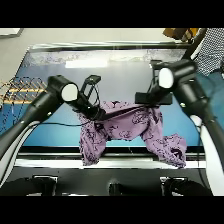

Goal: Fold the clothes and pants, and hang the long-sleeved shirts on hangers.

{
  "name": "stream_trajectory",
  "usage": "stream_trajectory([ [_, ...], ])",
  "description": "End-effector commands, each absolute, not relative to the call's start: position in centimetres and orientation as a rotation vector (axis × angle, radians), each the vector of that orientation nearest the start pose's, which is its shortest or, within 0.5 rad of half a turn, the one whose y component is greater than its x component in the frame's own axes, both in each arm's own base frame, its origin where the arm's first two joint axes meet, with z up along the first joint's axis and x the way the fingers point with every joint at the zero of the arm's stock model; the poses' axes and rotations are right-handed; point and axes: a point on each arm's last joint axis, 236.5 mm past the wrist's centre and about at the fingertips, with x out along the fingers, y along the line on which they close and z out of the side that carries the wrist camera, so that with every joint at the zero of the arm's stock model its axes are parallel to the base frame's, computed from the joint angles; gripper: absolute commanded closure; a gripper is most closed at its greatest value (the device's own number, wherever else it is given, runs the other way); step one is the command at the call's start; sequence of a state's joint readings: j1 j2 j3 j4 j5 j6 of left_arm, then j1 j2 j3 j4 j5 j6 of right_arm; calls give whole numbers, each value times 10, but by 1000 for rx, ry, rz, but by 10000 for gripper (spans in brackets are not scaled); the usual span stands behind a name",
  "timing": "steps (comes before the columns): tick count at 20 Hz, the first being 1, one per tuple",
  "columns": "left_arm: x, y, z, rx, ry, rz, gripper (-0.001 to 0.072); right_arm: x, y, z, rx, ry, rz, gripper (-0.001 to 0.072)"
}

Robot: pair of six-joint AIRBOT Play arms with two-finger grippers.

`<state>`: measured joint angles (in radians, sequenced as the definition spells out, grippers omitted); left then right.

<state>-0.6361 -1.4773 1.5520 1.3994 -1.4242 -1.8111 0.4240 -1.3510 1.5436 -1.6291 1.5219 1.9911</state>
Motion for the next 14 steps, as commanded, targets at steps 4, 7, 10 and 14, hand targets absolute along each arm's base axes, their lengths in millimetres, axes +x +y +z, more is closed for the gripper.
stream_trajectory([
  [4, 355, -276, 39, -18, 1390, -630, 685, 393, 170, 40, 46, 1333, 63, 671],
  [7, 357, -278, 27, -6, 1405, -685, 685, 408, 177, 38, 90, 1288, 60, 603],
  [10, 353, -294, 24, -64, 1423, -735, 685, 422, 183, 35, 130, 1245, 55, 416],
  [14, 355, -296, 24, -74, 1414, -737, 685, 432, 184, 24, 130, 1232, 42, 279],
])
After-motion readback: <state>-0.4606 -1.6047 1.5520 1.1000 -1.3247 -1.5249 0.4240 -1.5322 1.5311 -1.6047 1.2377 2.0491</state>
